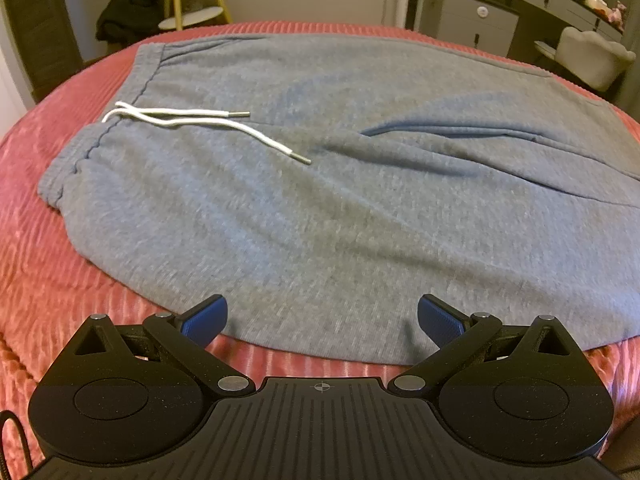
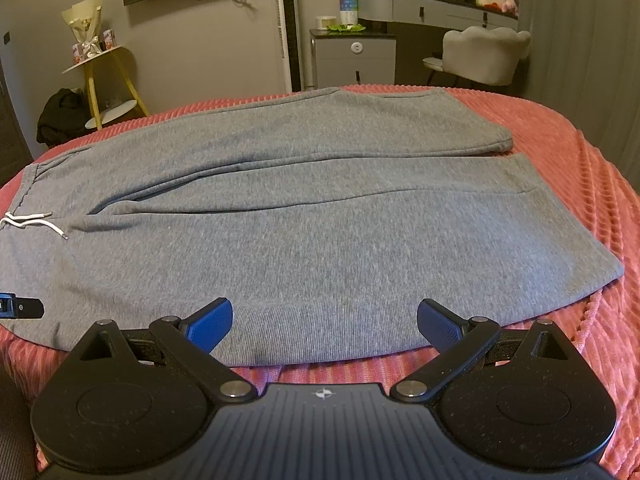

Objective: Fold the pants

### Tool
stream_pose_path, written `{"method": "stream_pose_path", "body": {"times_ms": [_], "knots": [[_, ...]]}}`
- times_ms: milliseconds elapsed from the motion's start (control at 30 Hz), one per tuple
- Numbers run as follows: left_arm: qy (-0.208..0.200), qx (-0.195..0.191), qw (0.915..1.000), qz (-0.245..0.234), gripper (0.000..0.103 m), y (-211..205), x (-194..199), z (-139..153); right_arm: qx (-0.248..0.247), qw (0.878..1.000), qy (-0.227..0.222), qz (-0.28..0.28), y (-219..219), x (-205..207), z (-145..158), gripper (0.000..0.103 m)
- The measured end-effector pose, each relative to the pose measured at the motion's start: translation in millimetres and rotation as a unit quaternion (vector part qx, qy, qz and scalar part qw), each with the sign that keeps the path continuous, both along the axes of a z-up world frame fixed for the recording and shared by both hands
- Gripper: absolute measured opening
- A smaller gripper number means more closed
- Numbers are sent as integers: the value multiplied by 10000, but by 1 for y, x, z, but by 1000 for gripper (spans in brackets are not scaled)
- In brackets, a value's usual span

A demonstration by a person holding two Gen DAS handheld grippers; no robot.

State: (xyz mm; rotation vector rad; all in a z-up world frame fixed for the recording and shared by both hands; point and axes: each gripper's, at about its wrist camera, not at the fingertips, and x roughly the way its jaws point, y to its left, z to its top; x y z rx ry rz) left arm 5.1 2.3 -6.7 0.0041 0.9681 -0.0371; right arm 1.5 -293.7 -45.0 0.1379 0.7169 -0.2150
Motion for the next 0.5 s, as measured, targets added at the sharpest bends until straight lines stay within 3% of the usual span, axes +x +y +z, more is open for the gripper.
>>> {"method": "stream_pose_path", "body": {"times_ms": [500], "knots": [[68,-16,9999,-84,103,-1,2,-2,65,9999,127,-24,1,9,1,99]]}}
